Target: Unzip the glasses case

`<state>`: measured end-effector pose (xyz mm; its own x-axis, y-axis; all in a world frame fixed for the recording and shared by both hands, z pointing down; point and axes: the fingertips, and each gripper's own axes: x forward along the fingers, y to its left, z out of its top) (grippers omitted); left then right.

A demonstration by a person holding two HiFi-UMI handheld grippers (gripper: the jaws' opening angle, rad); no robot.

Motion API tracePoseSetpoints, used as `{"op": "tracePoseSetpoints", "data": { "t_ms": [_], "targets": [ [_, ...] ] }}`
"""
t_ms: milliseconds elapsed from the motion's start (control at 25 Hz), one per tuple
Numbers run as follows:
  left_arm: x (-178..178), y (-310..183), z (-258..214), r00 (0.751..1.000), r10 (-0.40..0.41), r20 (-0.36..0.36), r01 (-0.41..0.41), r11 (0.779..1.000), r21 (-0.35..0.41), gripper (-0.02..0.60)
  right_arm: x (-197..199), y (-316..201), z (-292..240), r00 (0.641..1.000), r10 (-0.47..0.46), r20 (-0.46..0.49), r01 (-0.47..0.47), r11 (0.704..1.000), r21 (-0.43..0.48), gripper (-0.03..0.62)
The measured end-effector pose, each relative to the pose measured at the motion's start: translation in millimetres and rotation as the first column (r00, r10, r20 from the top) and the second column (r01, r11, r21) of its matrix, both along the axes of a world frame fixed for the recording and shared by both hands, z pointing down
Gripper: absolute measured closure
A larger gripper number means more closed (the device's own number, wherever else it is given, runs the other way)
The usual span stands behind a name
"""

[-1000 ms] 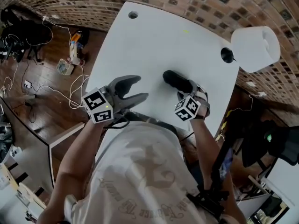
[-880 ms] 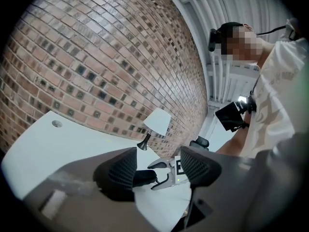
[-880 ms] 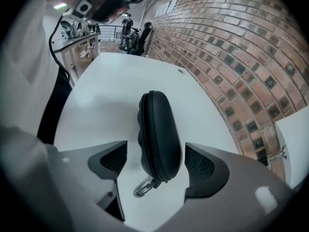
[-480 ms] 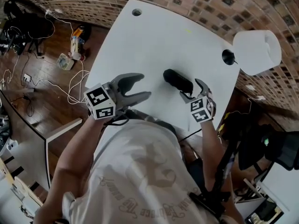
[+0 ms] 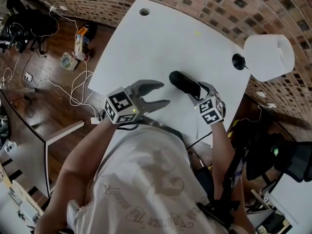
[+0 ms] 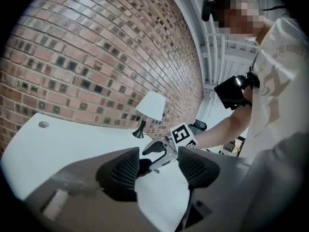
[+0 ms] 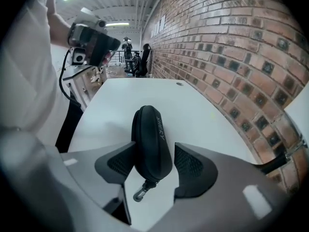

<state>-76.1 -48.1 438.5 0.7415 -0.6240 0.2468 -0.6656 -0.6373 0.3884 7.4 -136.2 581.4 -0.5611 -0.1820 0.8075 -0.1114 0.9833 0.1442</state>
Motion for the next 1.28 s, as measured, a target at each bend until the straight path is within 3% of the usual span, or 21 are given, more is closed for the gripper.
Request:
{"op": "tracePoseSetpoints", "data": {
  "t_ms": [120, 320, 440, 600, 720, 840, 920, 1000, 1120, 1280],
  "targets": [
    [4, 1, 2, 1.000, 0.012, 0.004, -0.012, 1.000, -0.006, 0.316, 1, -2, -5, 0.999, 0.033, 0.026, -0.032, 0.999, -0.039, 0.392],
    [-6, 1, 3, 1.000, -0.017, 0.002, 0.017, 1.000, -0.015, 0.316, 3, 1, -8, 0.998, 0.046, 0.045, -0.043, 0.997, -0.069, 0.393],
    [-11, 2, 0, 0.999, -0.033, 0.004, 0.033, 0.999, -0.008, 0.325, 3, 3, -20, 0.991, 0.089, 0.104, -0.080, 0.993, -0.091, 0.393],
    [-21, 5, -5, 0.994, -0.110, 0.012, 0.110, 0.994, 0.022, 0.422, 17, 3, -42, 0.956, 0.199, 0.215, -0.171, 0.975, -0.141, 0.432],
    [-26, 9, -7, 0.985, -0.174, 0.017, 0.173, 0.984, 0.046, 0.502, 34, 7, -59, 0.894, 0.310, 0.325, -0.256, 0.946, -0.200, 0.504],
    [-25, 14, -9, 0.982, -0.185, 0.038, 0.183, 0.981, 0.057, 0.571, 50, 20, -73, 0.794, 0.435, 0.426, -0.328, 0.895, -0.303, 0.526],
    [-22, 20, -7, 0.985, -0.162, 0.061, 0.159, 0.986, 0.059, 0.577, 58, 34, -79, 0.716, 0.511, 0.476, -0.356, 0.854, -0.379, 0.535],
    [-16, 27, -3, 0.986, -0.149, 0.072, 0.146, 0.988, 0.054, 0.577, 63, 46, -83, 0.662, 0.559, 0.499, -0.366, 0.822, -0.436, 0.536],
    [-5, 40, 5, 0.991, -0.107, 0.085, 0.103, 0.994, 0.046, 0.577, 65, 71, -89, 0.615, 0.599, 0.512, -0.373, 0.794, -0.480, 0.537],
    [2, 45, 10, 0.995, -0.053, 0.080, 0.050, 0.998, 0.045, 0.577, 62, 98, -105, 0.567, 0.624, 0.537, -0.397, 0.779, -0.486, 0.540]
  ]
}}
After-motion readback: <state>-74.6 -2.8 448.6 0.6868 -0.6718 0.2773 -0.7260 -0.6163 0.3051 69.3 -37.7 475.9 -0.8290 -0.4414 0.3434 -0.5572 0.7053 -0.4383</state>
